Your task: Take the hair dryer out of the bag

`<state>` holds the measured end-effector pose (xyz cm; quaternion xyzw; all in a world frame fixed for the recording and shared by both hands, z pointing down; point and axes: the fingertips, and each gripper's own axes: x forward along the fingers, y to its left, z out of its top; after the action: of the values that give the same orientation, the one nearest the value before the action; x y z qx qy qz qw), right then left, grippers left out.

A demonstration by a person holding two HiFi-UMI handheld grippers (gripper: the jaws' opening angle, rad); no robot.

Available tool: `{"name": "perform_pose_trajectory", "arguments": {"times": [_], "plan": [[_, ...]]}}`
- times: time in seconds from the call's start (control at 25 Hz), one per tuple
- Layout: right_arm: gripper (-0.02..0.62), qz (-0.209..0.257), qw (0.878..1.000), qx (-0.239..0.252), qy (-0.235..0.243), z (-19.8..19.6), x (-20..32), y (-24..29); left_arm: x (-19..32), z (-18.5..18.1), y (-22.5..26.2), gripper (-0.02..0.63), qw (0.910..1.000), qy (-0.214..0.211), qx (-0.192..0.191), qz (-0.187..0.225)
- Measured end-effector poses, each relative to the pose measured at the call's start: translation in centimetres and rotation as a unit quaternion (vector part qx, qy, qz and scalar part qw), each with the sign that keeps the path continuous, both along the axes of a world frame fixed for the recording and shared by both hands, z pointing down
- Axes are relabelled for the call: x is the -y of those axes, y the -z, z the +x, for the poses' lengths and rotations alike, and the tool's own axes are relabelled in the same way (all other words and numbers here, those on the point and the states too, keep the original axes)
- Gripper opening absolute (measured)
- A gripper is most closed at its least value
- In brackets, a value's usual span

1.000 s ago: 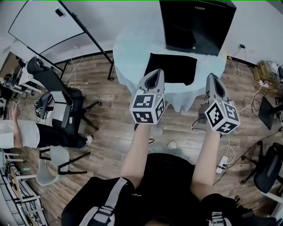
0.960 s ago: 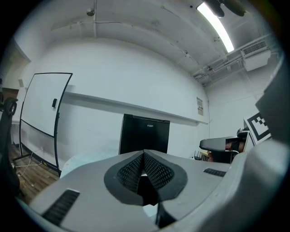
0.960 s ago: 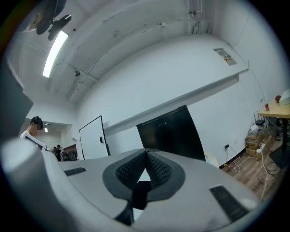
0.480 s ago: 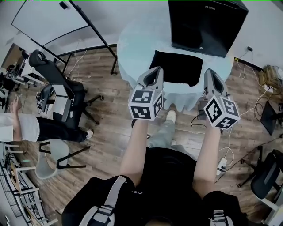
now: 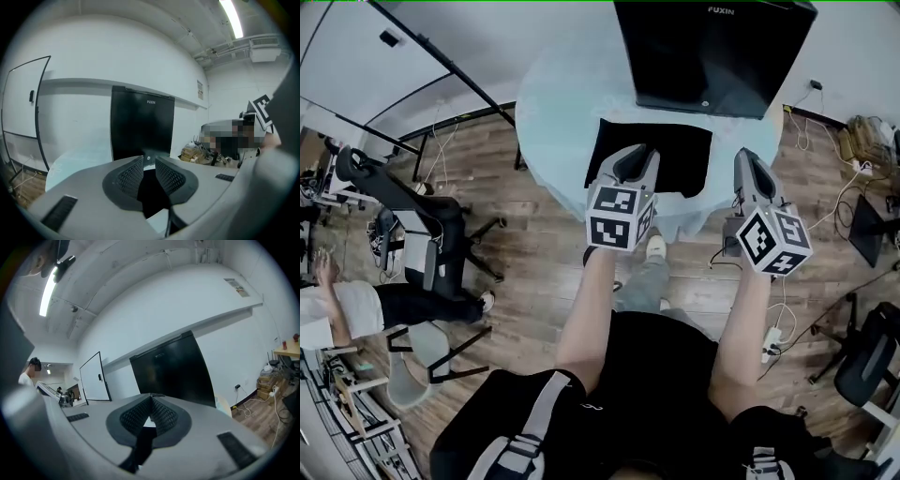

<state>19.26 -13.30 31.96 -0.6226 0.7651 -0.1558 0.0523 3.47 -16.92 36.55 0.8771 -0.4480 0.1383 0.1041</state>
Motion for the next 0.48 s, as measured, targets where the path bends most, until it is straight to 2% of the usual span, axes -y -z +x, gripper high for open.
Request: {"name": "perform_pose_trajectory", "arguments": {"times": [0.08,0.2,0.48], "plan": [[0.006,-0.001,1.000,0.007,0.007,0.0,1.3,-0.8,1.2,0.5,-1.9,0.102,0.9993,-0.015,0.033,-0.014],[0.006,-0.001,0.999,0.016,0.028,-0.5,2.9,-2.1,2.6,1.2,-4.8,0.149,0.9957,-0.036,0.076,-0.038],[0.007,-0.046,0.997,0.004,0.054,-0.7,5.5,-7.0,4.7,3.0,-10.0,0.192,0.9866,-0.072,0.125,-0.076]]}}
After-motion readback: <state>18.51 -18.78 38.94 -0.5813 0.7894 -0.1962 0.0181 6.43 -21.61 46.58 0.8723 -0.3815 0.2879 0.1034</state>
